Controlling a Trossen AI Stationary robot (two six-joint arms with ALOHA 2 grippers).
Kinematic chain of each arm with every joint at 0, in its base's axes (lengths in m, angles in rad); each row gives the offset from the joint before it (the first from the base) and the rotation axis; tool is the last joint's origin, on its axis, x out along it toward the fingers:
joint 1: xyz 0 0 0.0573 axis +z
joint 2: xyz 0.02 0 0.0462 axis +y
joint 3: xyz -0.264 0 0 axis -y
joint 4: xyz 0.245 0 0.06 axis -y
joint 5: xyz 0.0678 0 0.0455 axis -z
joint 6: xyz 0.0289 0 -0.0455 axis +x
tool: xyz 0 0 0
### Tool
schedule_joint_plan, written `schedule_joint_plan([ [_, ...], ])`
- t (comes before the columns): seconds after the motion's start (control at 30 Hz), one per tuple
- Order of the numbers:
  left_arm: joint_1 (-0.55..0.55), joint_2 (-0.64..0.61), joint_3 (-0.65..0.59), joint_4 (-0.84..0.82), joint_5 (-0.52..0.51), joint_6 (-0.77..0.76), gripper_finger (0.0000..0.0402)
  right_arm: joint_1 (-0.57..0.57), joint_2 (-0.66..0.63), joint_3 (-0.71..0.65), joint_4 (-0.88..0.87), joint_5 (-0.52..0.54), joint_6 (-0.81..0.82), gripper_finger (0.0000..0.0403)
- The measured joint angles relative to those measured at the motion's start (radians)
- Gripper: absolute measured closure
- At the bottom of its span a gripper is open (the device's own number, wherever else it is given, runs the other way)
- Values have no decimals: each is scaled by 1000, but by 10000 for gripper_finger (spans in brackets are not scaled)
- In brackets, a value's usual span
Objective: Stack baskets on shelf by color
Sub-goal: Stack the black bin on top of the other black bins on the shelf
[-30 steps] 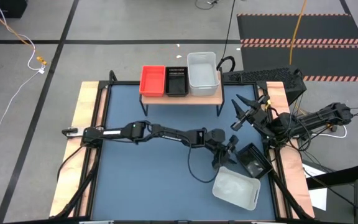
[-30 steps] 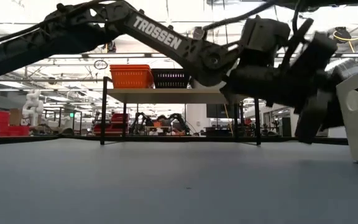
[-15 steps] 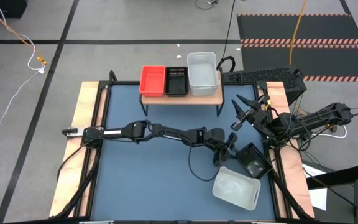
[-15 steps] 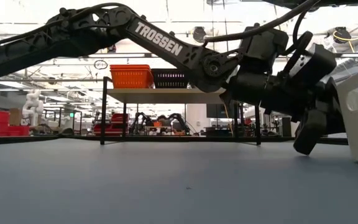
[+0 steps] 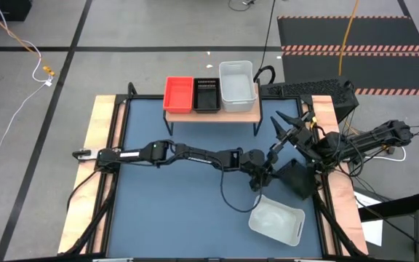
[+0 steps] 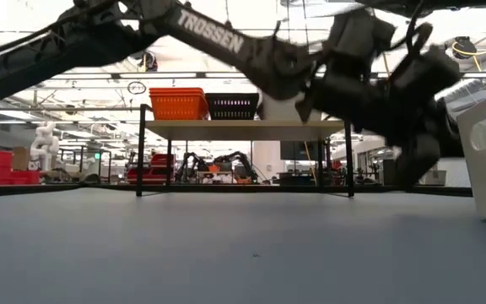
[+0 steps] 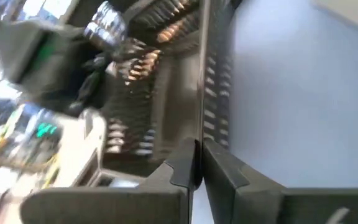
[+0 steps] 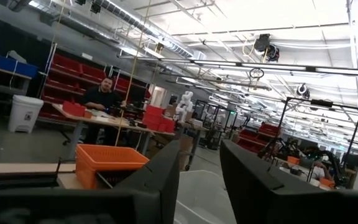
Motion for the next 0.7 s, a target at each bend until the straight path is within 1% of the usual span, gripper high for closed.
schedule_joint_plan([
  [0.07,-3,-28,2,-43,-72,-16,374,0,0,0,-1,0,1,294],
  [0.17,-10,-68,2,-144,-135,-63,383,0,0,0,1,-1,3,294],
  [0.27,-11,-102,2,-230,-168,-136,393,0,0,0,1,-2,4,294],
  [0.37,-9,-132,1,-304,-209,-213,386,0,0,0,2,-3,8,294],
  [0.43,-10,-149,1,-374,-256,-255,386,0,0,0,2,-4,10,294],
  [0.57,-21,-160,1,-486,-342,-326,395,0,0,0,6,-5,31,294],
  [0.7,-36,-163,1,-579,-383,-381,391,0,0,0,9,-6,38,294],
])
